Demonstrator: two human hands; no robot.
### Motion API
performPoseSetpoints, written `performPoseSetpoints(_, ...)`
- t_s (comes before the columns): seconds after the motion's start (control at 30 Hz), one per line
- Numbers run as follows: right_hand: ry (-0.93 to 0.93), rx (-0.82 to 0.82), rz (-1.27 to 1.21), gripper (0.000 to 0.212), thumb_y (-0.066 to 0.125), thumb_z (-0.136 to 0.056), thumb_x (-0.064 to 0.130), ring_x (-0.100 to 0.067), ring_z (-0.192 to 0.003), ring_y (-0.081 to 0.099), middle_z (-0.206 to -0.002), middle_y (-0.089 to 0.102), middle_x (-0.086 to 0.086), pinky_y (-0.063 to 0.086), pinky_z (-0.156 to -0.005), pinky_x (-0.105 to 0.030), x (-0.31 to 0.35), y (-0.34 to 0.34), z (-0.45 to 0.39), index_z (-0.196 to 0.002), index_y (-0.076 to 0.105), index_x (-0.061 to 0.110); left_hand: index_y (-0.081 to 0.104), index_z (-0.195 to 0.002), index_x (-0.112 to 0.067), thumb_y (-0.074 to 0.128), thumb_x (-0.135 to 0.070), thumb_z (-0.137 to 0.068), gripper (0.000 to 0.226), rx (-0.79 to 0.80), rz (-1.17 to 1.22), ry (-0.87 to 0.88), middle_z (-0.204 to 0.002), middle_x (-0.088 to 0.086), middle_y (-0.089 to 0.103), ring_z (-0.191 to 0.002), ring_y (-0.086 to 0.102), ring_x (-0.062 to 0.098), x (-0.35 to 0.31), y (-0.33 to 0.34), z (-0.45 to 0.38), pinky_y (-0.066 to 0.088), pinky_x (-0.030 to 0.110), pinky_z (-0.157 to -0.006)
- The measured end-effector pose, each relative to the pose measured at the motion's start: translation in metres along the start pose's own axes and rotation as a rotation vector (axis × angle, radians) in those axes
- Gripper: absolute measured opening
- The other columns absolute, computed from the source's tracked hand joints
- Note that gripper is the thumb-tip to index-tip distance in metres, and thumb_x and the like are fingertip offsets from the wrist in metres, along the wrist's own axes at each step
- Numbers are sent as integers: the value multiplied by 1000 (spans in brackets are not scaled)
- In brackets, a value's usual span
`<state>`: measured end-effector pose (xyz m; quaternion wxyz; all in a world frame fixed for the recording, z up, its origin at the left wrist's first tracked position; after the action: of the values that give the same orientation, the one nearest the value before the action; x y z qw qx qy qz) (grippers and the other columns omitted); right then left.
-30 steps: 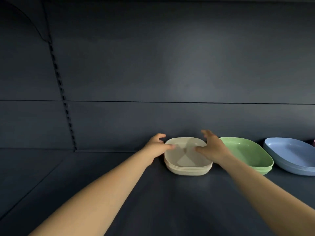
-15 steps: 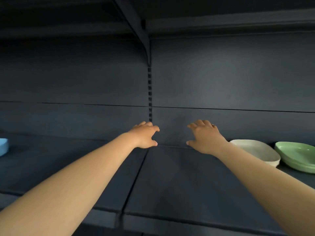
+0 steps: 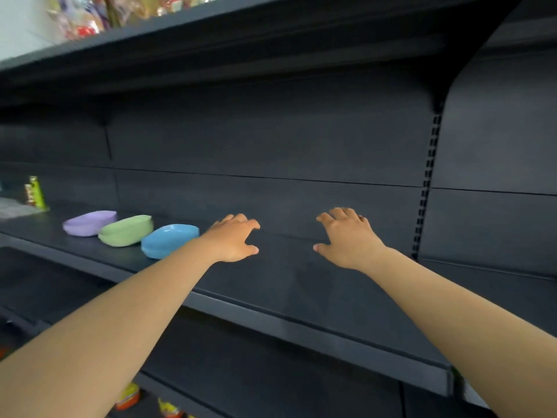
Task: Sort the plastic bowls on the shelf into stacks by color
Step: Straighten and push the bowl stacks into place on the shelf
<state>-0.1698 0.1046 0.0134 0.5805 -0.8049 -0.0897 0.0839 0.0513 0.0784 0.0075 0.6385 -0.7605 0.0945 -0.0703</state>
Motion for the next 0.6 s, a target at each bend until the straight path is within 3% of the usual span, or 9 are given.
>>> performPoseSetpoints(0.27, -75, 6, -69, 66, 50, -92, 46, -26, -142, 18, -151, 28, -6, 22, -115, -45, 100, 39, -105, -147, 24, 19, 31, -144, -26, 51, -41, -93, 57, -16, 97, -149, -146, 0, 34, -136, 29, 23, 151, 15, -36, 31, 38, -109)
performPoseSetpoints(0.47, -38, 104, -468, 65, 54, -91, 44, -24, -139, 25, -150, 30, -3, 28, -112, -38, 177, 92, -197, -146, 28, 19, 24, -149, -22, 49, -41, -95, 63, -18, 211, -244, -155, 6, 23, -143, 23, 23, 250, 33, -86, 22, 33, -115)
performPoseSetpoints(0.6, -15, 175, -604, 66, 56, -90, 43, -23, -140, 26, -150, 31, -3, 26, -111, -33, 218, 138, -237, -146, 29, 19, 23, -149, -28, 50, -43, -93, 64, 32, 321, -261, -157, 4, 19, -145, 18, 20, 297, 64, -108, 21, 33, -115)
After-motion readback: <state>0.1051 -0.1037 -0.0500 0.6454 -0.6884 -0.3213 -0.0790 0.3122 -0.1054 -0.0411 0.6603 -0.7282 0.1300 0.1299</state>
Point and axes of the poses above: each hand's wrist, its own z-axis away from the middle knuckle, its own y-axis out of the palm, x = y × z, the point moved 2 cm from there along -z, towards the middle knuckle
